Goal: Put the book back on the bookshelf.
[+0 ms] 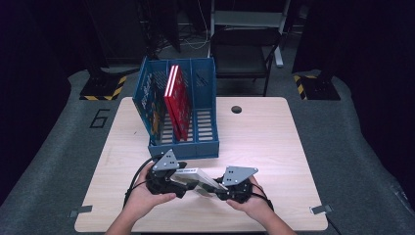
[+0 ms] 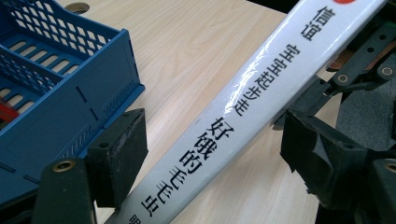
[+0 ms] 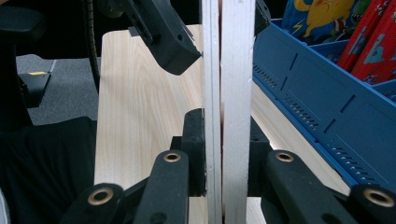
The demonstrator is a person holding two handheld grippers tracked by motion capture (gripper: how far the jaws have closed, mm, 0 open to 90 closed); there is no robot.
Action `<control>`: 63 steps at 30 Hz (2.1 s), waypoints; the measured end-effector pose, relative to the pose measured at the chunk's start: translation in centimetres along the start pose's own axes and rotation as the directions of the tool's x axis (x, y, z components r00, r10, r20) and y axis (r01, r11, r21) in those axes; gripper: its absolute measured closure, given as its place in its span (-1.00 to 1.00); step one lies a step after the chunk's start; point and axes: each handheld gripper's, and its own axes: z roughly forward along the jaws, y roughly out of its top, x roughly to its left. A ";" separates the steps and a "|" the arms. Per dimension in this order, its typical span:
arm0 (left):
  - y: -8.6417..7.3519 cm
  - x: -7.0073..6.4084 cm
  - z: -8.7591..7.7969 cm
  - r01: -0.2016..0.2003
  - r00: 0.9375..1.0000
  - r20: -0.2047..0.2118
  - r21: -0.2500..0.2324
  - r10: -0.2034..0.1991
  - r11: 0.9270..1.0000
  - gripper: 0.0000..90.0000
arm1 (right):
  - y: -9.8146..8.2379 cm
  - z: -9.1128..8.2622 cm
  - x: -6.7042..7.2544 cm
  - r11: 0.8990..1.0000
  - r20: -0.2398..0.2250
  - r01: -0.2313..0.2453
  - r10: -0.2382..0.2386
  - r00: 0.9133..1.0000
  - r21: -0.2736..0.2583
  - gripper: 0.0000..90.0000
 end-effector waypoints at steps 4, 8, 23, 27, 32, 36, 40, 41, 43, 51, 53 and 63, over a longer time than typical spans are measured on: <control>0.0 0.0 -0.2 -0.003 1.000 -0.004 0.007 0.003 1.000 -0.44 | 0.1 0.0 0.0 1.000 -0.003 0.003 -0.003 1.000 0.005 0.67; -0.2 -0.2 -0.6 0.001 1.000 0.001 -0.014 -0.001 1.000 -0.21 | -0.1 -0.1 -0.4 1.000 0.016 -0.017 0.017 1.000 0.008 0.55; -0.6 -0.3 -1.1 -0.038 0.999 0.004 0.012 0.038 0.999 0.12 | -0.8 0.0 -1.0 0.997 0.037 -0.069 0.068 0.997 0.025 0.31; -0.8 -0.2 -1.2 -0.018 1.000 0.016 0.022 0.018 1.000 0.15 | -1.2 -0.3 -1.3 0.995 0.027 -0.090 0.089 0.996 0.033 0.29; -1.3 0.2 -1.6 0.001 1.000 0.024 0.029 -0.002 1.000 0.17 | -1.9 -0.6 -1.7 0.993 0.026 -0.111 0.110 0.994 0.039 0.28; -1.7 0.3 -1.7 -0.002 1.000 0.020 0.036 0.001 0.999 0.20 | -2.4 -1.0 -2.1 0.988 0.017 -0.148 0.148 0.989 0.036 0.29; -2.0 0.5 -1.9 0.005 1.000 0.011 0.041 -0.006 0.999 0.21 | -2.8 -1.2 -2.5 0.984 0.003 -0.172 0.172 0.985 0.036 0.30; -2.1 0.4 -1.9 0.011 1.000 0.018 0.042 -0.012 0.999 0.22 | -2.9 -1.2 -2.6 0.983 -0.001 -0.180 0.180 0.984 0.033 0.30; -2.4 0.5 -2.0 0.004 1.000 0.031 0.039 -0.005 0.999 0.24 | -2.9 -1.2 -2.7 0.983 -0.022 -0.180 0.180 0.983 0.031 0.30; -2.9 0.9 -2.0 0.008 1.000 0.012 0.054 -0.008 0.999 0.23 | -1.8 -1.0 -2.5 0.990 -0.013 -0.134 0.135 0.991 0.049 0.37; -3.1 1.1 -1.7 0.018 1.000 0.015 0.042 -0.018 0.999 0.22 | -1.6 -1.1 -2.4 0.992 -0.009 -0.115 0.116 0.993 0.056 0.39; -4.3 1.6 0.5 0.085 0.995 0.056 0.034 -0.086 0.996 0.22 | -0.8 -2.4 -2.4 0.996 0.053 -0.085 0.085 0.995 0.001 0.38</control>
